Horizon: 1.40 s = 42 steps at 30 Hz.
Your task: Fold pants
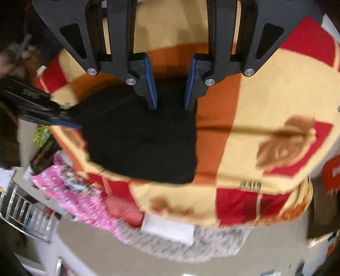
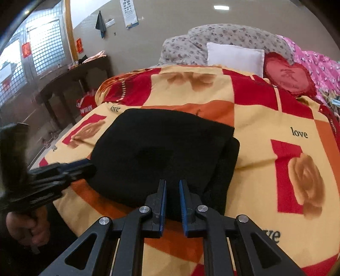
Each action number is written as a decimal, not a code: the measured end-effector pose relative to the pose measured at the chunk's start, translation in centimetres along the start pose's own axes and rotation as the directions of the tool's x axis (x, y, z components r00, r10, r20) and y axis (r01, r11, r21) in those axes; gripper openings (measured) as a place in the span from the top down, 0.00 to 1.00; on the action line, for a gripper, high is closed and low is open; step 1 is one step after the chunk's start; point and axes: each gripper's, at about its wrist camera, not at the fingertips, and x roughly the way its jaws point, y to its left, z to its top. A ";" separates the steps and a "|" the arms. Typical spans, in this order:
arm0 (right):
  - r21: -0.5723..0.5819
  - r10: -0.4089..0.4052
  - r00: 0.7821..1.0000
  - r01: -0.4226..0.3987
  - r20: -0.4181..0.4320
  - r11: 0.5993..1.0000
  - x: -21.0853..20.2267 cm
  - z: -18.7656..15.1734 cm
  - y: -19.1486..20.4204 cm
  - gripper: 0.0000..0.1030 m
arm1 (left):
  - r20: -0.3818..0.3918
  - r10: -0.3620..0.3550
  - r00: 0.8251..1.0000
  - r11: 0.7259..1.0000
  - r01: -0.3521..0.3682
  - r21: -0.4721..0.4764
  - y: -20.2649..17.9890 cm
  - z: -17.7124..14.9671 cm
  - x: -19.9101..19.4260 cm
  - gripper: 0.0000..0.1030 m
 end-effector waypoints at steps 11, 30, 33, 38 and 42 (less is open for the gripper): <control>0.149 0.119 0.992 -0.124 0.041 0.981 2.2 0.9 -1.4 0.92 | -0.030 0.017 0.999 1.000 -0.017 0.006 -0.4 2.4 -0.3 0.74; 0.140 -0.037 0.999 0.033 0.026 0.990 7.0 5.6 -4.5 0.90 | -0.129 0.149 0.980 0.987 -0.139 0.083 -1.5 10.1 9.6 0.72; 0.143 -0.018 0.999 0.013 0.032 0.990 6.8 5.3 -4.9 0.90 | -0.117 0.185 0.976 0.979 -0.173 0.108 -2.1 9.9 9.7 0.72; 0.130 -0.034 0.999 0.030 0.031 0.991 6.8 5.3 -4.9 0.90 | -0.071 0.216 0.974 0.972 -0.207 0.111 -2.5 9.3 9.5 0.72; 0.118 -0.048 0.998 0.044 0.031 0.992 6.7 5.4 -4.7 0.90 | -0.060 0.218 0.974 0.972 -0.212 0.105 -2.5 9.2 9.5 0.72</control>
